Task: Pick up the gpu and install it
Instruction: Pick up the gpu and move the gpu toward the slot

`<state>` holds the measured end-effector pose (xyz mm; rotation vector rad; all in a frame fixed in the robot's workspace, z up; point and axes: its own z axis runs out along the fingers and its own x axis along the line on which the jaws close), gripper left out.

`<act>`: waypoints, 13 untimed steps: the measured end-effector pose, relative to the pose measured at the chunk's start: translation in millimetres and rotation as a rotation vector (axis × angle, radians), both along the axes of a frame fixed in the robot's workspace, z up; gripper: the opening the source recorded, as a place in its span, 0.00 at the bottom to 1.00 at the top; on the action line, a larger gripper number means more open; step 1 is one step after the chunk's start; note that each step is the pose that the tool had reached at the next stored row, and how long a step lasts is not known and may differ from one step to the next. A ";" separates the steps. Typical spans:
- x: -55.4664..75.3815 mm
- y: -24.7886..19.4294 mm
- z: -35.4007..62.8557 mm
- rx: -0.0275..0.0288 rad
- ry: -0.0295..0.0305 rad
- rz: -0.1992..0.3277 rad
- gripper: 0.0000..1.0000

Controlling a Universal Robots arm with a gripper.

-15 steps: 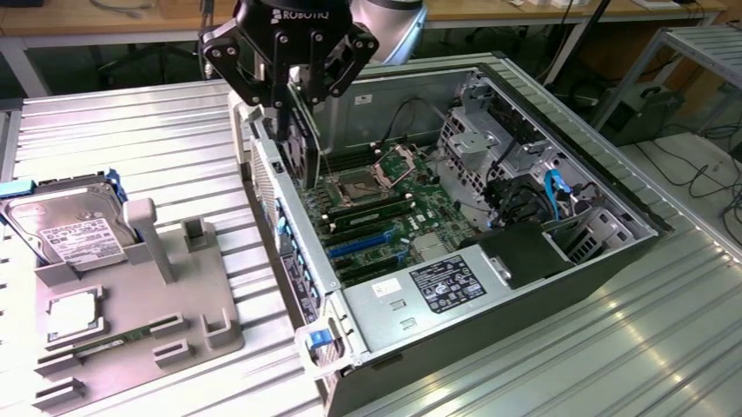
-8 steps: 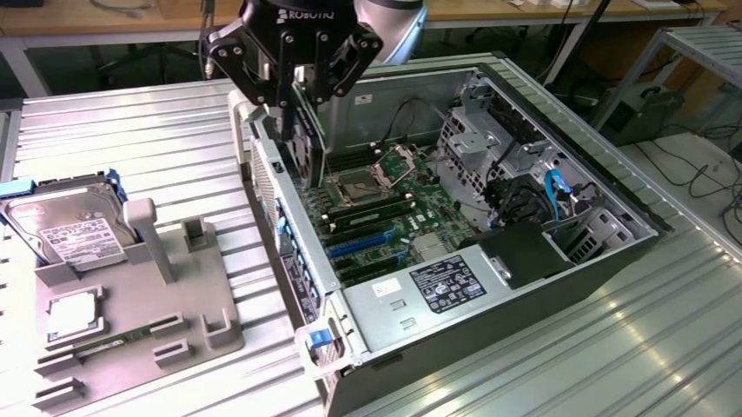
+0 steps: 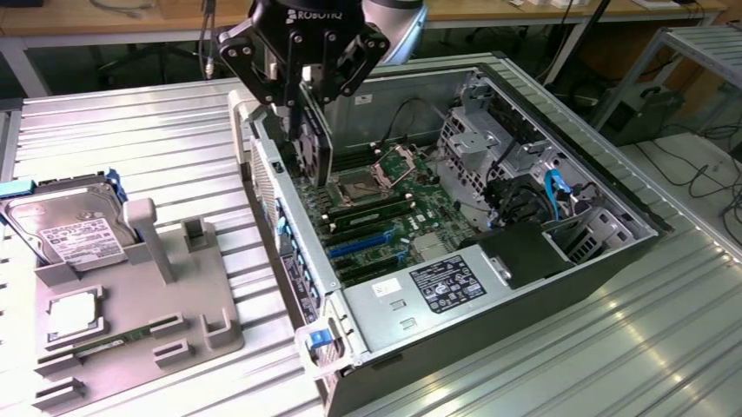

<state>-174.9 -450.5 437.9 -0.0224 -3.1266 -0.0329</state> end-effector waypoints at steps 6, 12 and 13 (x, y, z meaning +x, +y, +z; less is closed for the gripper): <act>3.1 0.0 -0.6 -0.0003 -0.0003 0.000 0.27; 6.8 0.0 -1.0 -0.0004 -0.0006 0.000 0.27; 7.4 0.0 -1.0 -0.0005 -0.0005 0.000 0.27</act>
